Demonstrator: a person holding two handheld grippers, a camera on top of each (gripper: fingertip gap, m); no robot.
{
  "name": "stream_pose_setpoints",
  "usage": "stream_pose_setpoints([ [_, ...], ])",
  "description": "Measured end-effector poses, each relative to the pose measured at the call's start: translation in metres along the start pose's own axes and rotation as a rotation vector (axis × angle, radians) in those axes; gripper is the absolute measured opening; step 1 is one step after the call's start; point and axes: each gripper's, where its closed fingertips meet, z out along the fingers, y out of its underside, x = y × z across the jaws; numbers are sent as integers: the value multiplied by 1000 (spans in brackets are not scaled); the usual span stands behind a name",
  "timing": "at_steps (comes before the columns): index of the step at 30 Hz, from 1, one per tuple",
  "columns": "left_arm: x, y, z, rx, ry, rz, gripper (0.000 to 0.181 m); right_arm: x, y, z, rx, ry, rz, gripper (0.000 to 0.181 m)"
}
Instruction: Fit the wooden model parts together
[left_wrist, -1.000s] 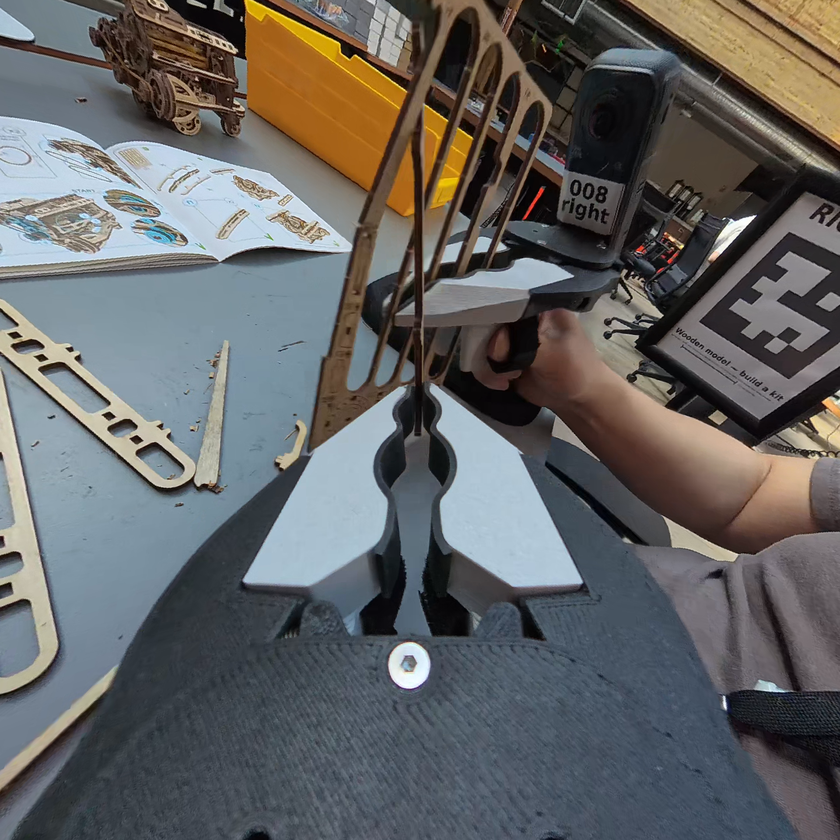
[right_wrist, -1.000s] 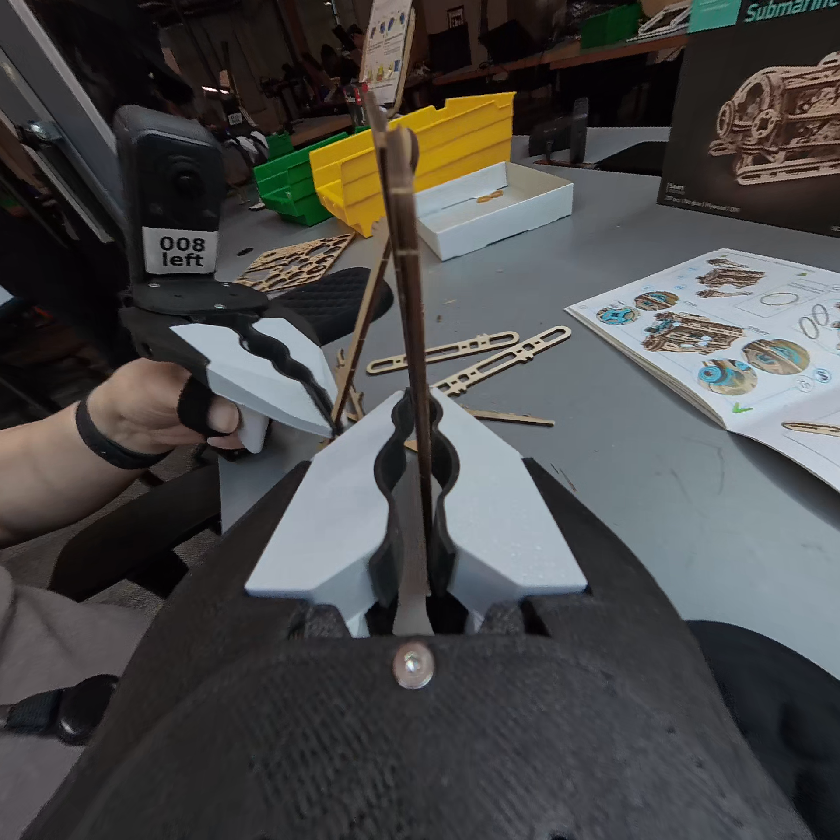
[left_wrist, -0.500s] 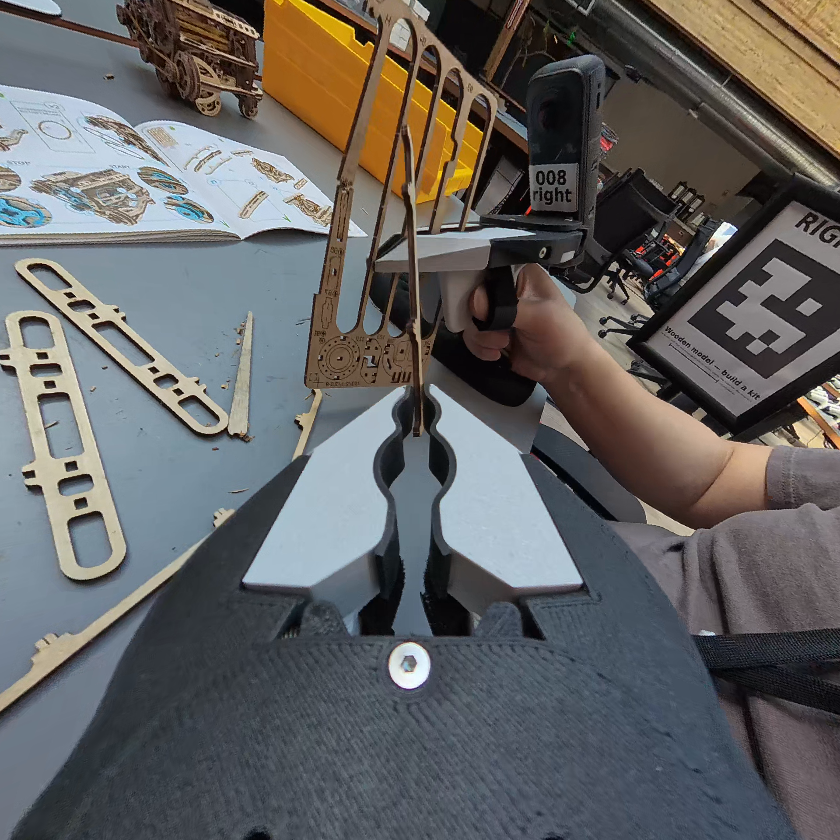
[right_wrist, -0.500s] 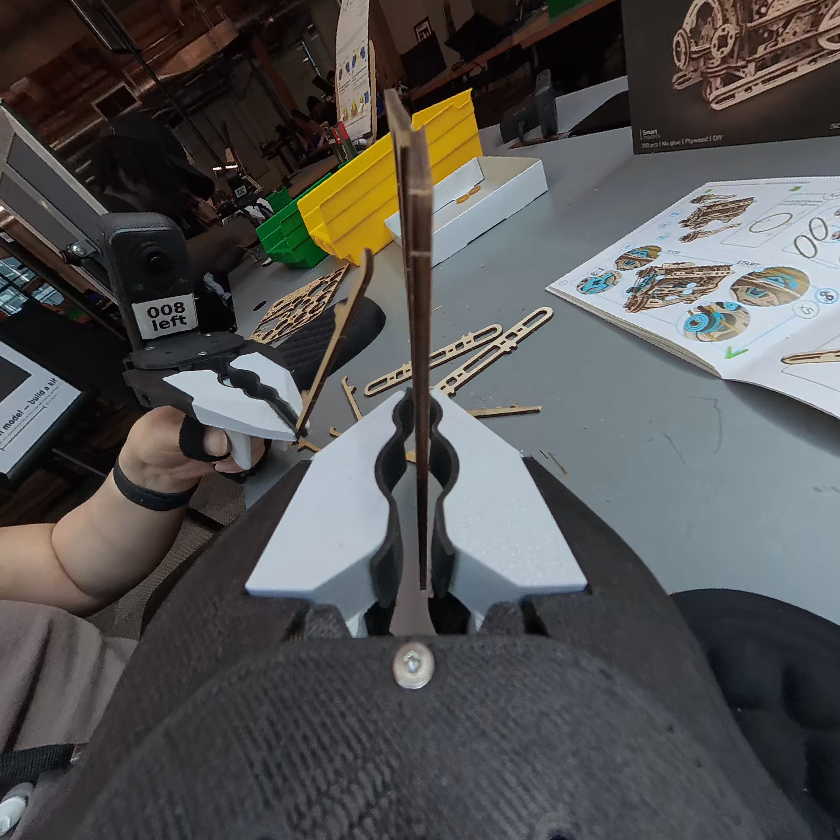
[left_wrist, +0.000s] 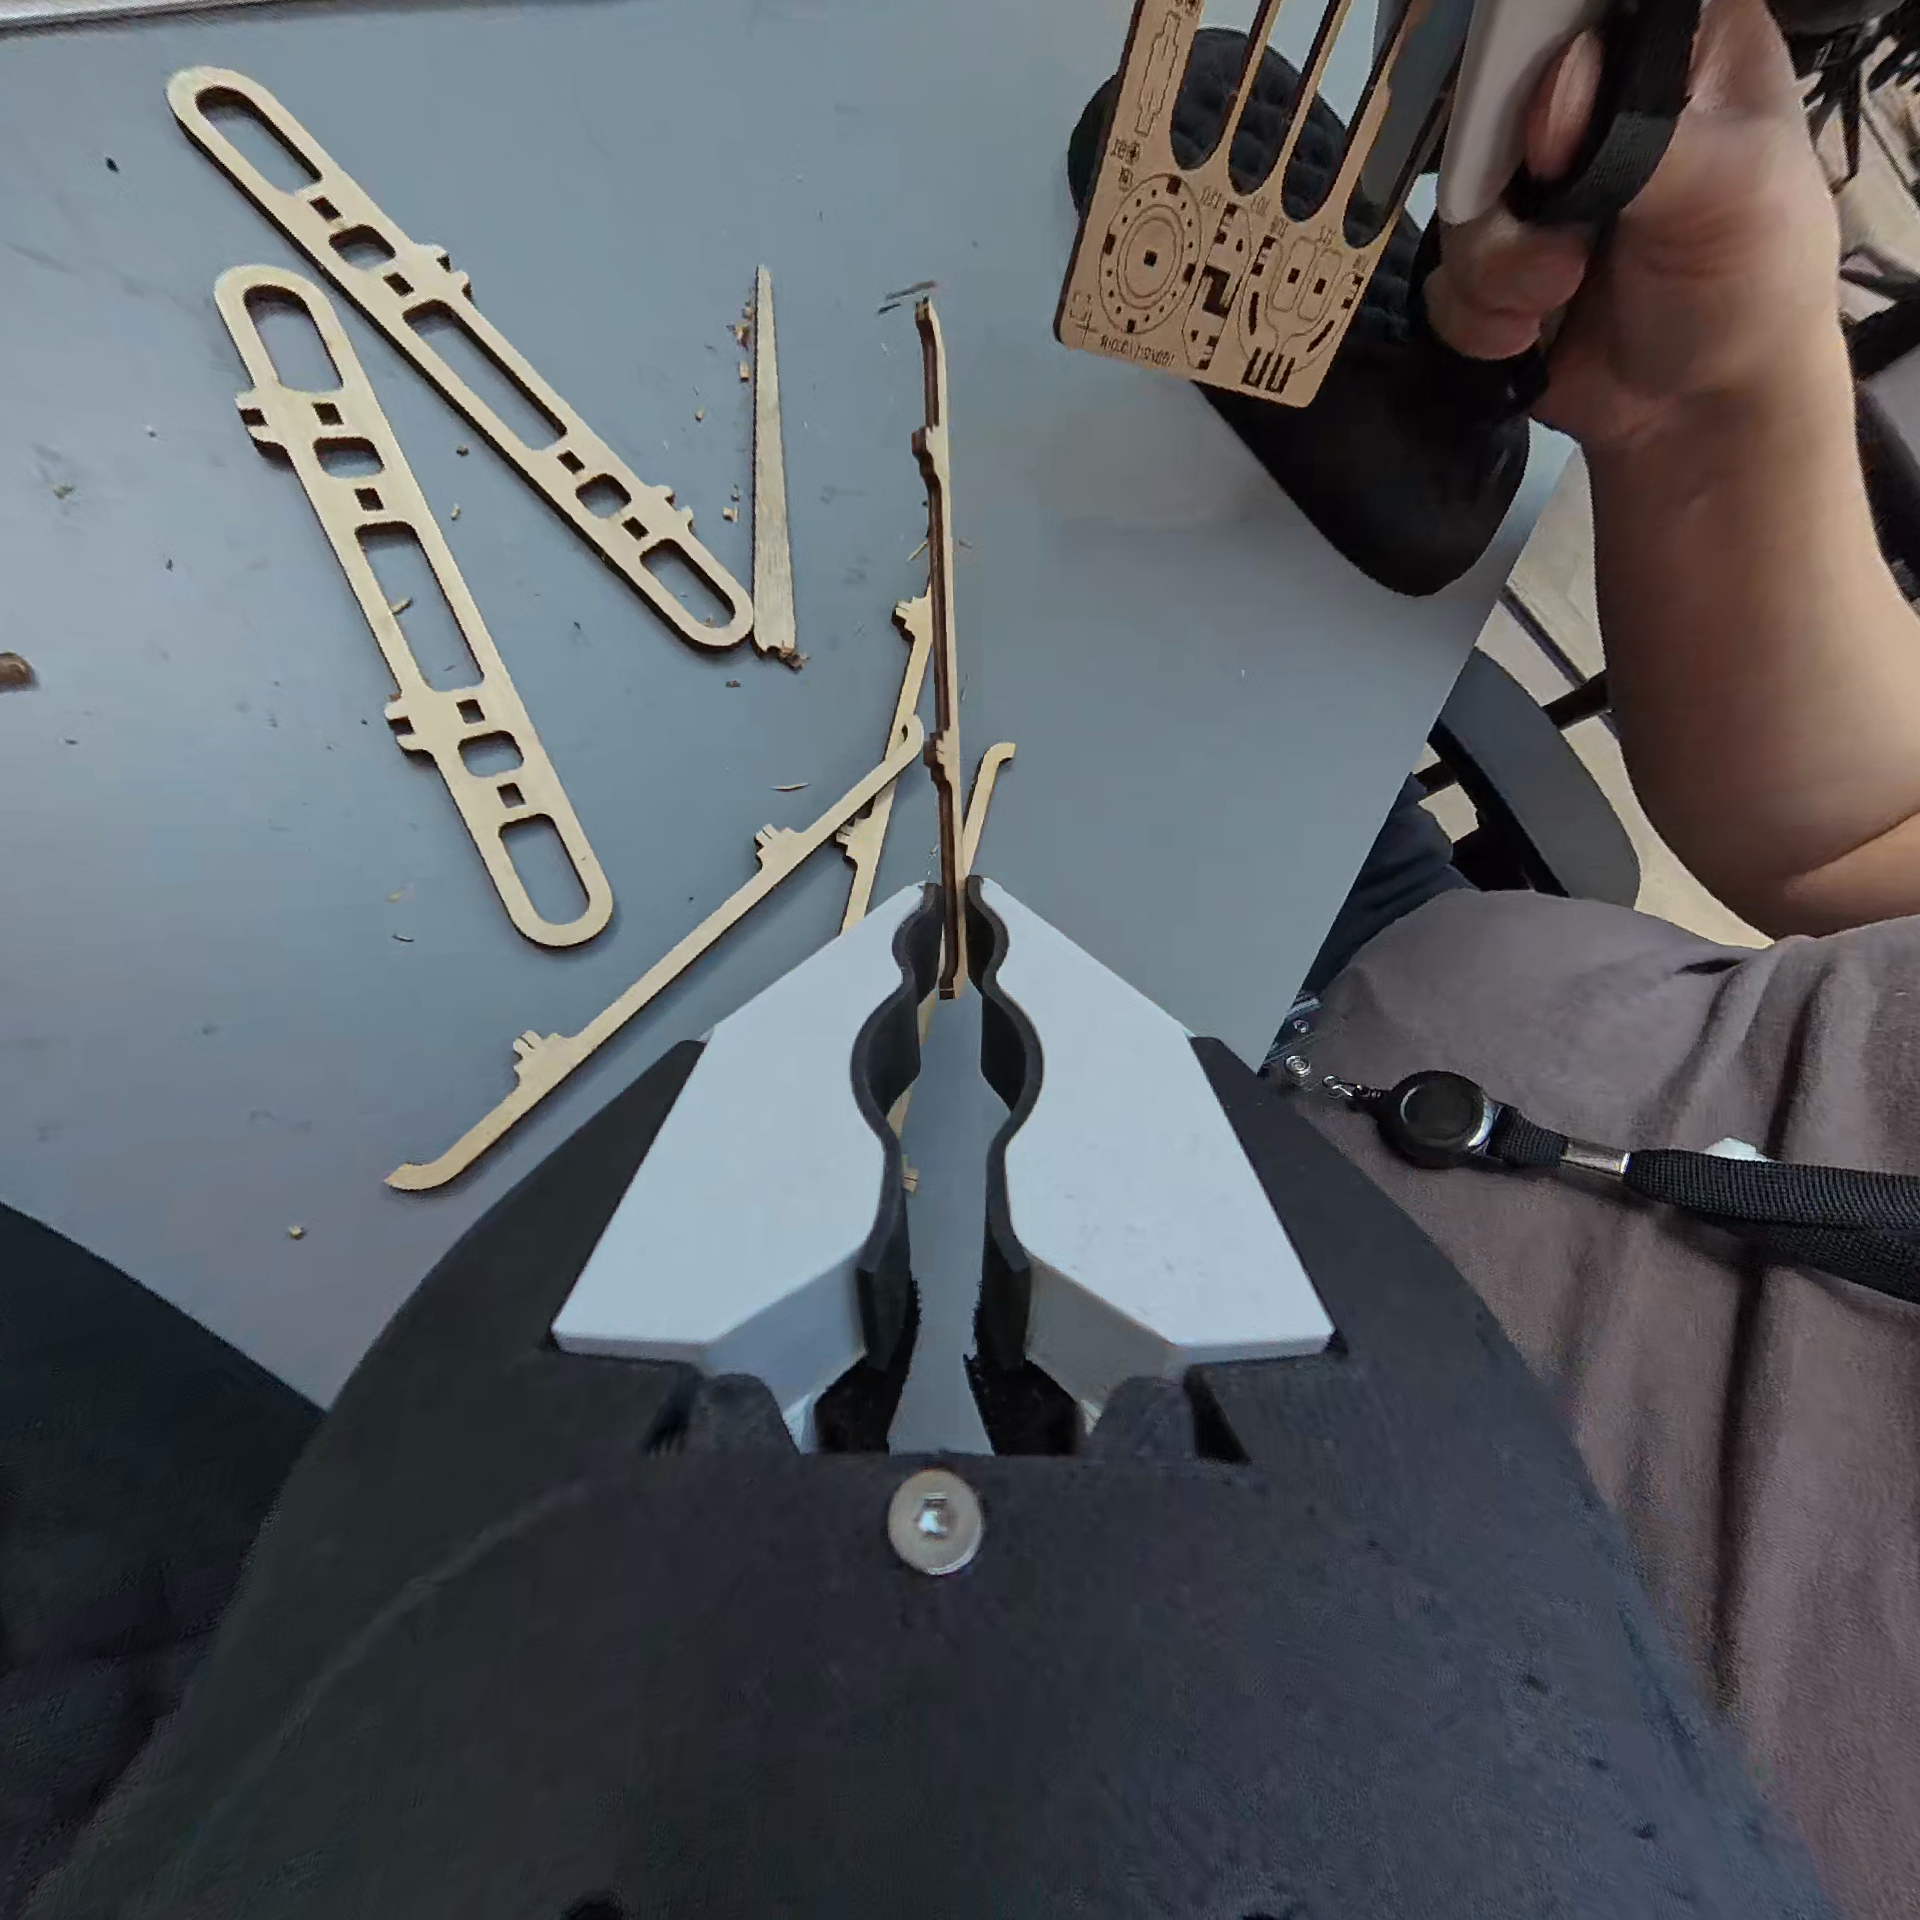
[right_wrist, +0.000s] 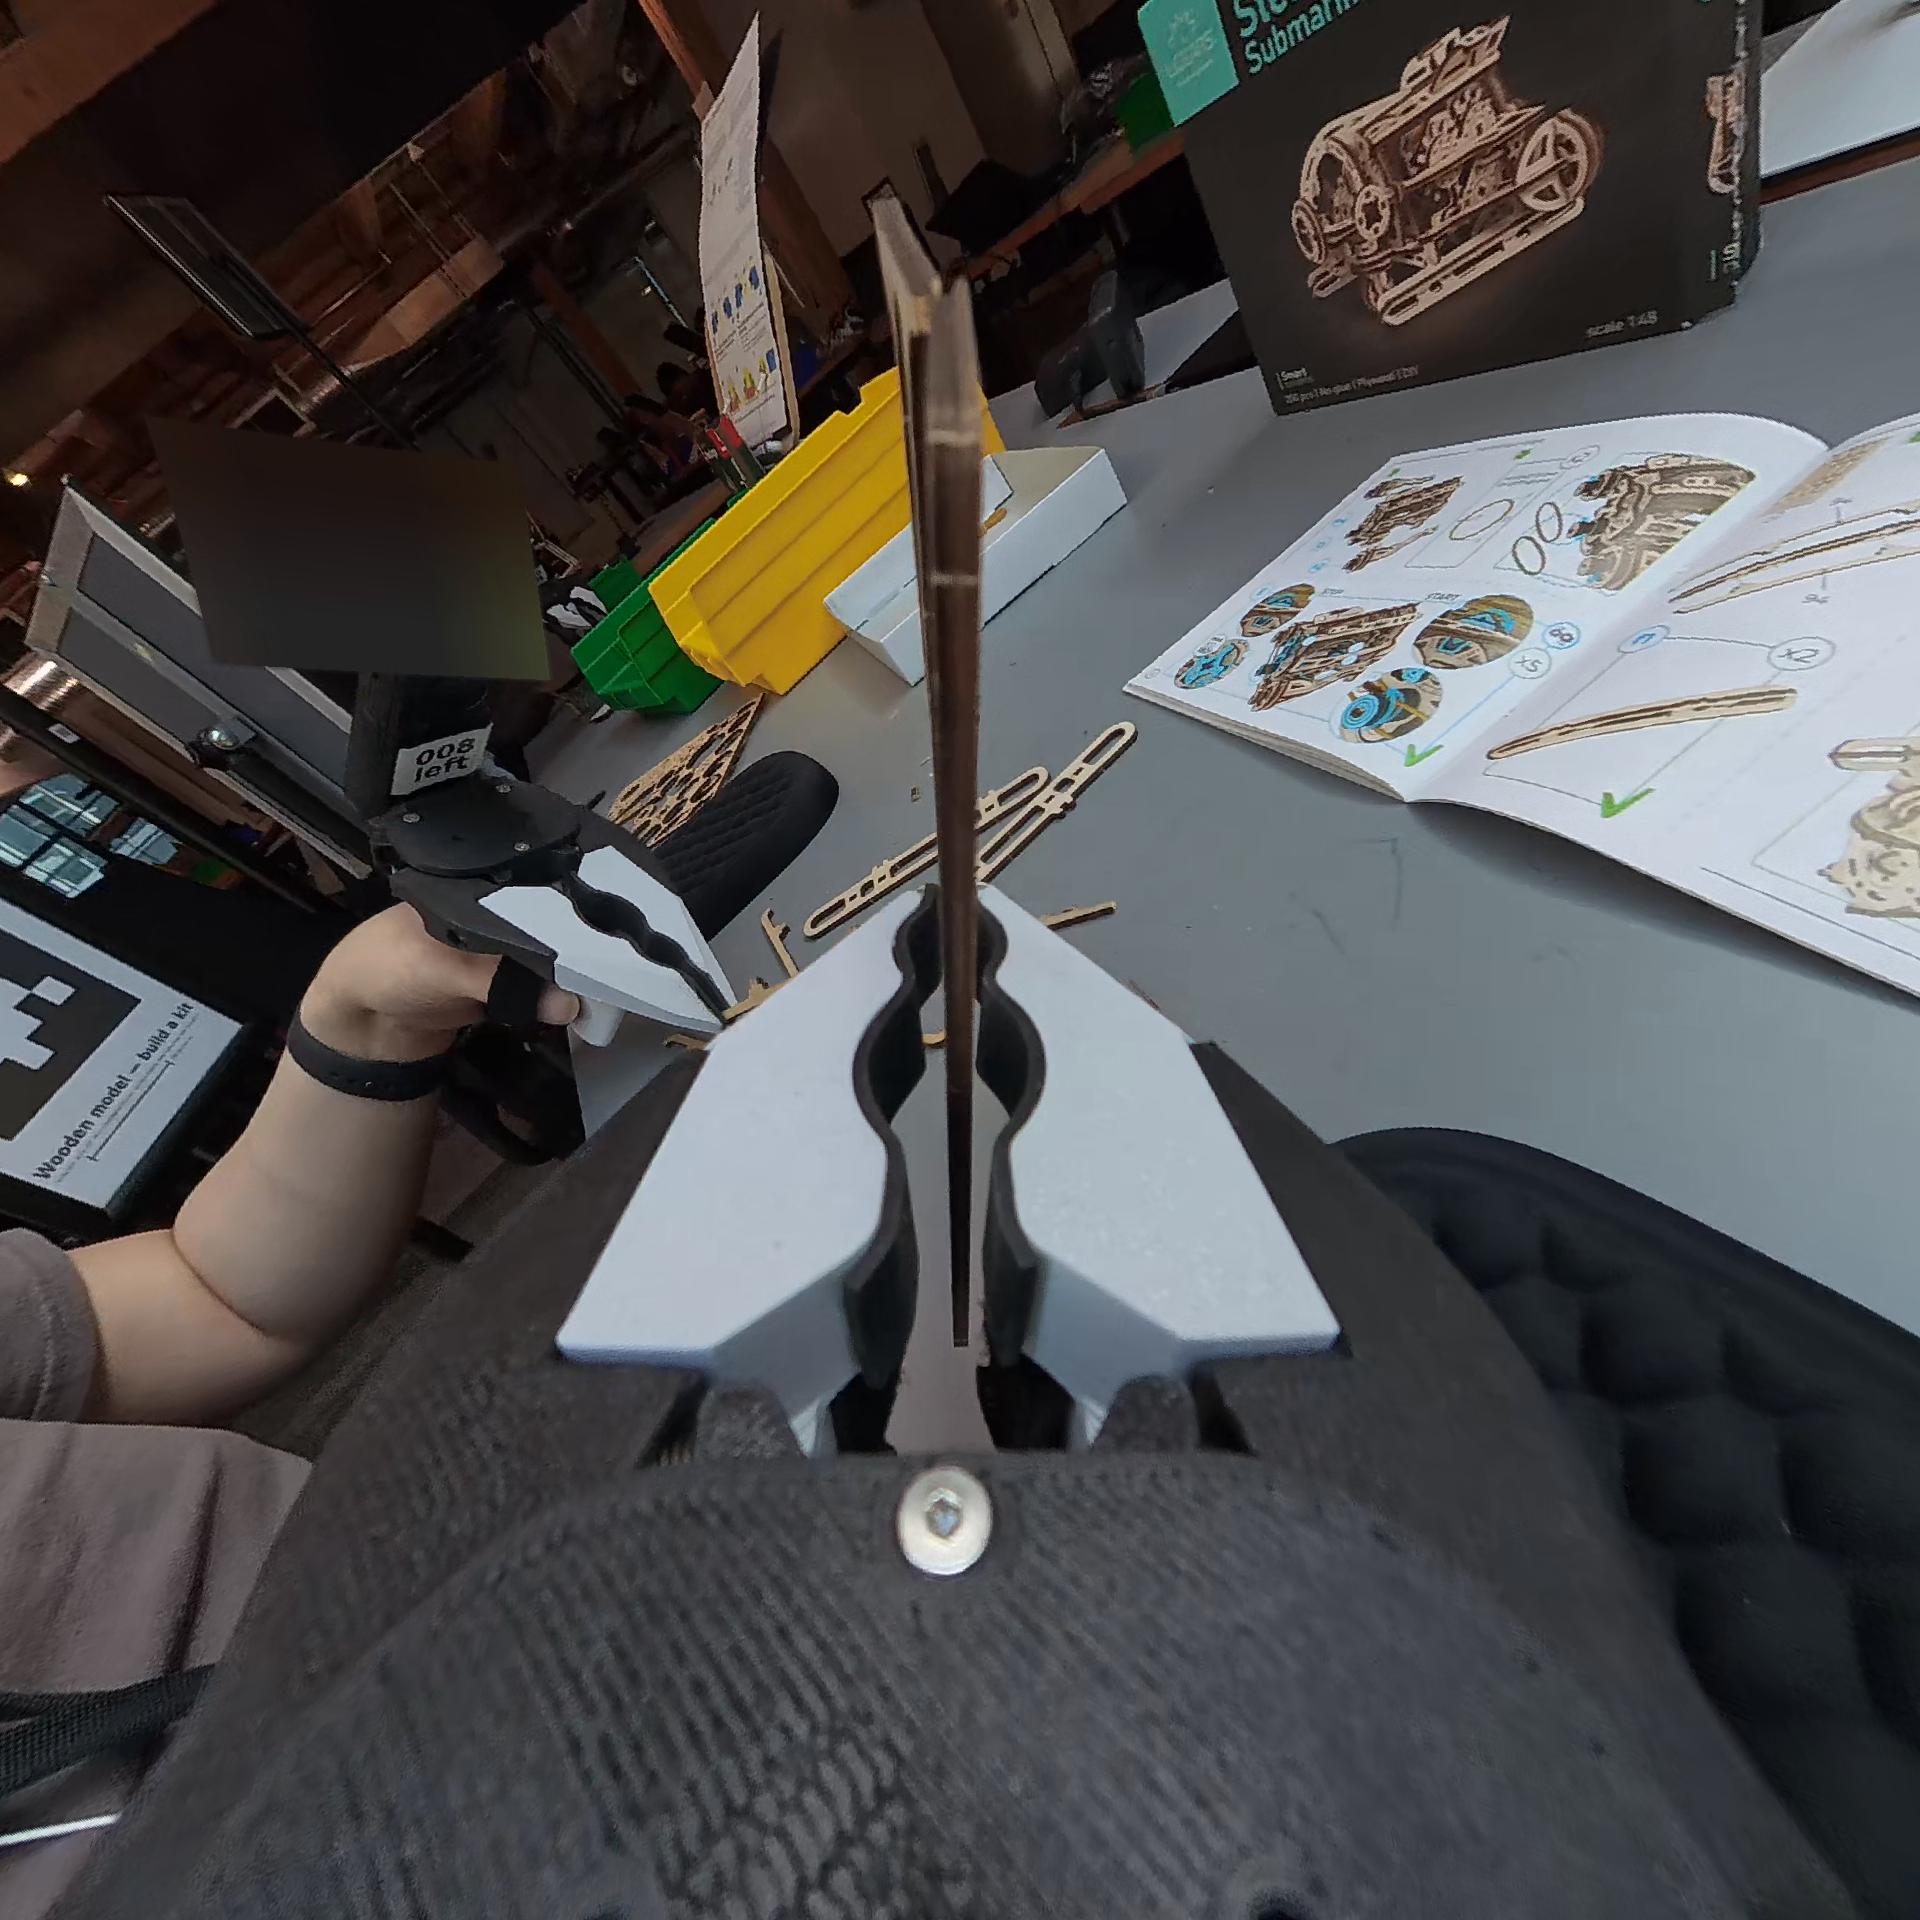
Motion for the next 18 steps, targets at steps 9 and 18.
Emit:
stream_pose_setpoints([
  [9,15,-62,-57,394,-47,59,37,-19,-29,-14,206,-194,106,0],
  [18,71,-122,-17,818,278,-89,43,-77,-62,24,420,-567,257,0],
])
